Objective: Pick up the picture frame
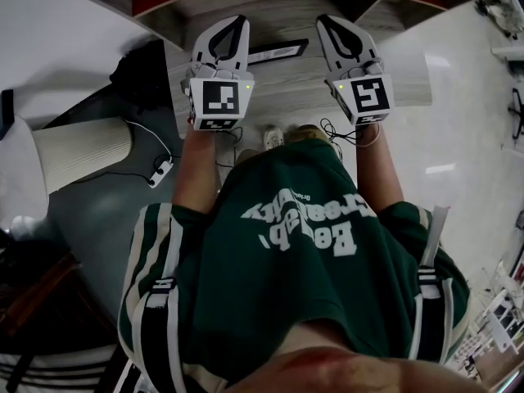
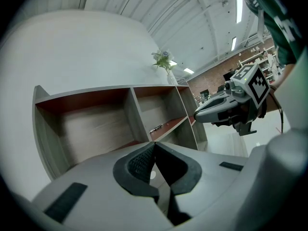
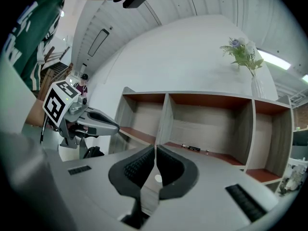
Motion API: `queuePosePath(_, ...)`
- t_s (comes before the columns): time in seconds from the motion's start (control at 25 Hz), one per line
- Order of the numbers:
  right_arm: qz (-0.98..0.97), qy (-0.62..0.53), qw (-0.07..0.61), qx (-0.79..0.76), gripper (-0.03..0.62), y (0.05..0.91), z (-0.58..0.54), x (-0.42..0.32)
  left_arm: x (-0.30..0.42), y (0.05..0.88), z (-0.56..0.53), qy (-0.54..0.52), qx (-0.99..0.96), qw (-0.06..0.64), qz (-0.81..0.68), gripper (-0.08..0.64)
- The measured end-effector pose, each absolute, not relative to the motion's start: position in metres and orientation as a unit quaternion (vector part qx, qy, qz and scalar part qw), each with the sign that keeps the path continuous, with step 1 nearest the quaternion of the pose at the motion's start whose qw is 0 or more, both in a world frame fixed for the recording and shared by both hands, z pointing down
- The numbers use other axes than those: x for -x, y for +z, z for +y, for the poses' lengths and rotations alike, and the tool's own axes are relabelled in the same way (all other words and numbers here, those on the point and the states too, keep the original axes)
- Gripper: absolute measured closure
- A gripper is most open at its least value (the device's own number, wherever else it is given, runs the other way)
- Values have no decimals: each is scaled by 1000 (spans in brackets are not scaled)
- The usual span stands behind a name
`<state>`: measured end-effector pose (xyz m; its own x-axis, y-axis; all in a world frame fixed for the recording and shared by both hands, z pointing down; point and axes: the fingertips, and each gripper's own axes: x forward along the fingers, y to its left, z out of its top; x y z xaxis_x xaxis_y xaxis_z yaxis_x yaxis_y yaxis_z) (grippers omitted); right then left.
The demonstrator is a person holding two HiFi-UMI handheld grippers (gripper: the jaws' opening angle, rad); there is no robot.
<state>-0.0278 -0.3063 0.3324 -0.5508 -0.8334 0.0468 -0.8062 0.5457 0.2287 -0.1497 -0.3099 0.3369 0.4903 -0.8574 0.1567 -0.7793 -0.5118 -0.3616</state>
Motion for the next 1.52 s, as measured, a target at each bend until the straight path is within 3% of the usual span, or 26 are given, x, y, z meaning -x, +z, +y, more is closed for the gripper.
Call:
queuePosePath(0.64,-900,-84,63,-423,555,343,-354,-1,110,364,-338,-229,850,120,459,543)
queuePosePath(1.2,-922,-70,53,-377,555,377,-379,-29,77,443,-351,-415,833,93,353,541)
queuePosePath(1.28,-922,-65,54,-379,555,380,-382,-37,72,456,-346,-449,830,89,320,530)
queuePosePath(1.4,-921,-59,54,-381,555,383,-386,-48,62,471,-341,-478,834,71,267,451)
queuePosePath(1.52,-919,-56,51,-386,555,381,-389,-60,51,488,-334,-502,838,58,208,433)
